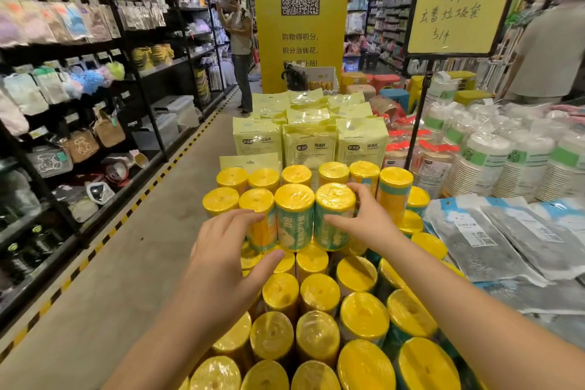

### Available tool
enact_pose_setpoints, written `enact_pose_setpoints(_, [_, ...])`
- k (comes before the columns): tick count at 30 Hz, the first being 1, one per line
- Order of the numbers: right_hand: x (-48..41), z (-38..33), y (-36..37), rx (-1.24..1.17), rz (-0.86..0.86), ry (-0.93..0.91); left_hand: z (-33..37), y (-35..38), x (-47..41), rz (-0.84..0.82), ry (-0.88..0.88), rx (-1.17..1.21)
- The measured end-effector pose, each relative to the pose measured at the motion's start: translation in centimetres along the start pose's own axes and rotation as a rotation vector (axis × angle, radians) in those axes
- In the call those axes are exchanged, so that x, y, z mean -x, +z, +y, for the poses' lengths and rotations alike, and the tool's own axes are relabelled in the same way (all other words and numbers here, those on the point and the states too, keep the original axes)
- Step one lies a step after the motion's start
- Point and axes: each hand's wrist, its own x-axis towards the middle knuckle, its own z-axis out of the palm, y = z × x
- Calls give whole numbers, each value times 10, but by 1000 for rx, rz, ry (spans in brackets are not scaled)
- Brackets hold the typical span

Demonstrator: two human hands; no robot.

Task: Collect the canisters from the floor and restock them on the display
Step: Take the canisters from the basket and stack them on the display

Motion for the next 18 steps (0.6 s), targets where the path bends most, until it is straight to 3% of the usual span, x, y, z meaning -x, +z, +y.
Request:
enact_pose_setpoints(7, [45,-21,-25,278,15,-153,10,-11,12,-55,-31,-20])
enact_pose_setpoints(12, [127,-52,-44,484,-99,-354,31,-19,39,-110,-22,-98])
enact_pose_setpoints(18, [229,-77,-46,651,-176,-466,52,-38,95,-211,17,-306])
